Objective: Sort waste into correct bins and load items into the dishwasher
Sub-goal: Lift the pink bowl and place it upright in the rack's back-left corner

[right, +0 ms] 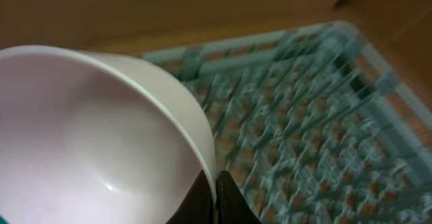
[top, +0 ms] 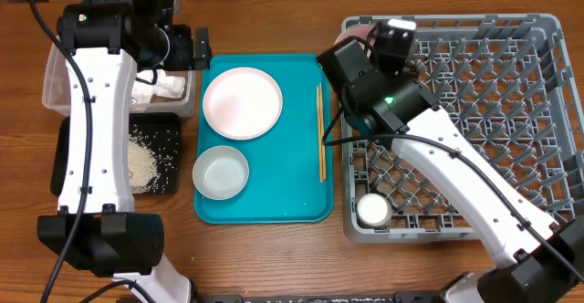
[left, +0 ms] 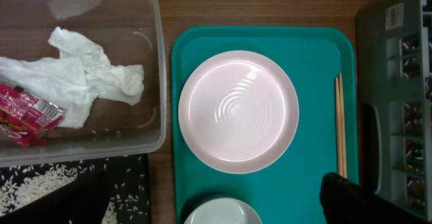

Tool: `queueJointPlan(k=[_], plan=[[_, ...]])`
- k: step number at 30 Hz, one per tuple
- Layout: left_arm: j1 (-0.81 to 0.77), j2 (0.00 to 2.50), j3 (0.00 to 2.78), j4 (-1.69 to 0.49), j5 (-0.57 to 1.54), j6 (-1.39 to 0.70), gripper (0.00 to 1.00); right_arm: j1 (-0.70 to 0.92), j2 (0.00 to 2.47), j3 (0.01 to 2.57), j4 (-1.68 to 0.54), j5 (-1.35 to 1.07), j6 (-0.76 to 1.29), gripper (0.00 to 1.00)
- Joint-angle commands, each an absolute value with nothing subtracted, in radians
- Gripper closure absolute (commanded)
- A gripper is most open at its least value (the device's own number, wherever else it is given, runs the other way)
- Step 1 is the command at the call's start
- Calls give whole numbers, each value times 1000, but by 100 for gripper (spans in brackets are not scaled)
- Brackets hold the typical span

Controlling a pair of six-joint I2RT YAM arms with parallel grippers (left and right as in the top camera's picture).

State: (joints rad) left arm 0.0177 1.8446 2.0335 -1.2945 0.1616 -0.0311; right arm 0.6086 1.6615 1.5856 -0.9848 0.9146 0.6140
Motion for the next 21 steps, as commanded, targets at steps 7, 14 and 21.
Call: queueJointPlan(k=[7, 14, 21], plan=[[21, 1850, 2050, -1294, 169, -38, 0, 487, 1742, 1604, -627, 1178, 169, 96], [21, 1850, 2051, -1294, 169, -38, 0, 436, 1919, 1604, -398, 1178, -111, 96], [21, 1850, 2051, -1294, 169, -38, 0, 436, 2082, 1604, -257, 1253, -240, 96]])
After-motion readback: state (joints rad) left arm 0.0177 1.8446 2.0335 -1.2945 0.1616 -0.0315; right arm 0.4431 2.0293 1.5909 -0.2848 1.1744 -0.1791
